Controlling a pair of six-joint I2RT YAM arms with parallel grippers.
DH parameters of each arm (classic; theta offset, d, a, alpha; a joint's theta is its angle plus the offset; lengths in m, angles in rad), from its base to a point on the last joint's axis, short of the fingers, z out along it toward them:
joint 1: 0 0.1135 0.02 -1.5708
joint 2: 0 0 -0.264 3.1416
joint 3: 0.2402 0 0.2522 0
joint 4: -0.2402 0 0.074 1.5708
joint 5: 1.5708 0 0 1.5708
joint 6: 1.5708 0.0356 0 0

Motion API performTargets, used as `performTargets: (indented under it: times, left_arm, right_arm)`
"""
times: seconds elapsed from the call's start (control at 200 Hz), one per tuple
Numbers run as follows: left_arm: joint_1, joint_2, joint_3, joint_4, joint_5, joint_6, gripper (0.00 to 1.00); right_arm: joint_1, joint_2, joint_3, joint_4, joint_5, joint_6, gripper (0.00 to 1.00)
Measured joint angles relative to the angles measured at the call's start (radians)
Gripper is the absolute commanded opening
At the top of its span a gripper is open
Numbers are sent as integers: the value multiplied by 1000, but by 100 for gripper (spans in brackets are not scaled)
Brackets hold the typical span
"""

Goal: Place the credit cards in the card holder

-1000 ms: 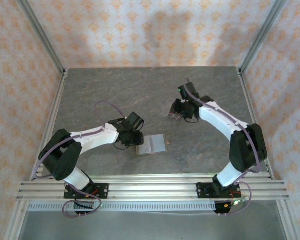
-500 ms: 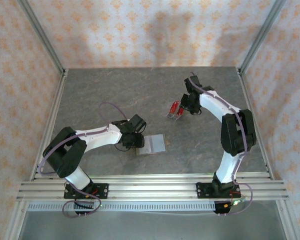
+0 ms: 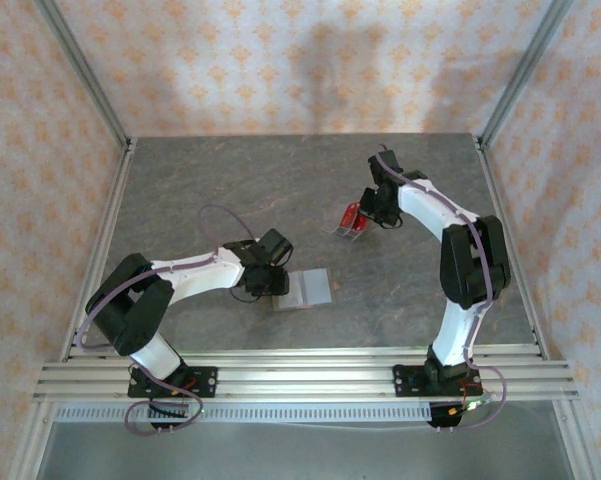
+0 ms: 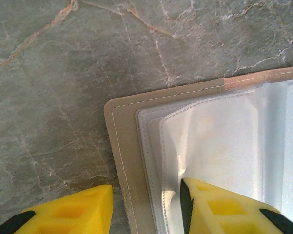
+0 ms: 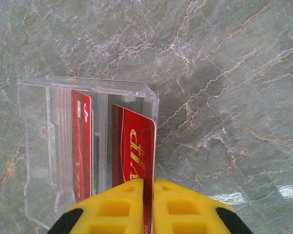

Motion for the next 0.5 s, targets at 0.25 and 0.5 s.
performTargets:
  times: [0.25,0.5]
  left_arm:
    - [0,0,0,0,0,0,41]
    - [0,-11,0,-2,0,0,42]
  right_arm:
    - [0,0,33,-6,-3,-14,0]
    - [0,-7,55,-47,1,-41,0]
